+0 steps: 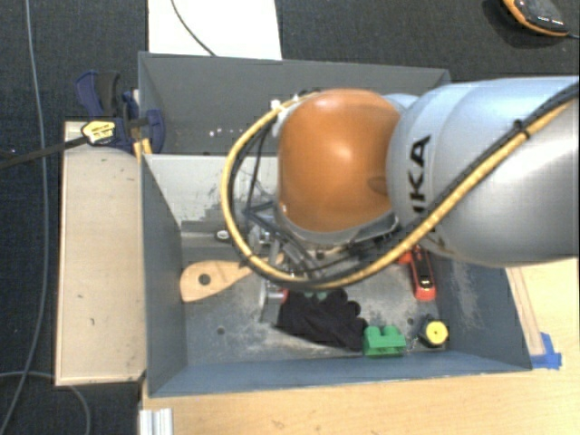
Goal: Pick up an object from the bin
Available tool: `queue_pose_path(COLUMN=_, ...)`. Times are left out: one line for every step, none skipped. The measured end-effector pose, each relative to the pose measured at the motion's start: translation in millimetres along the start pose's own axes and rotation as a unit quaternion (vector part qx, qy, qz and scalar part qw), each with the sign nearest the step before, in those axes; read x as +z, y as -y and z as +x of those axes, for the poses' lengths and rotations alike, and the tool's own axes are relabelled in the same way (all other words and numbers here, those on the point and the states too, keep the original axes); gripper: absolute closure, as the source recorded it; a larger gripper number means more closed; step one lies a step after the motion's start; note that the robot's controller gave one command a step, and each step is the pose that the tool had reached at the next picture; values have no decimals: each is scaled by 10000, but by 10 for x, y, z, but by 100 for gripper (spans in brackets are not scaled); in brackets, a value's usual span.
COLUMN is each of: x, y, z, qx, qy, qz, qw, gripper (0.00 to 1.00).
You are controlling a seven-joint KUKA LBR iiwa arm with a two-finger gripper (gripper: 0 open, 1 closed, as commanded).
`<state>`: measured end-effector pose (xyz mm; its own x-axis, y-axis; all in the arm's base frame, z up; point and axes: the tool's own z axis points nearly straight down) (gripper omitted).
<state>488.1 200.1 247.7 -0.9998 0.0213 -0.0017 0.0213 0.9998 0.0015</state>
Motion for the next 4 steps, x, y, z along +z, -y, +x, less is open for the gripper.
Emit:
queue_pose_path(x=0, y=0, z=0, qx=-13, qy=0, qz=0, qw=10000, gripper=0)
queue_pose_path(x=199, y=145, z=-235, qx=222, qy=-12, qz=3, qw=9998, gripper=0)
queue_pose_path(x=247, y=275, z=-104, qx=193, qy=1, qz=-2, qw=9998, gripper=0)
queue_pose_path(x=777, y=260, z=-34, qx=452, qy=5, qz=-8, qw=9990, gripper=0)
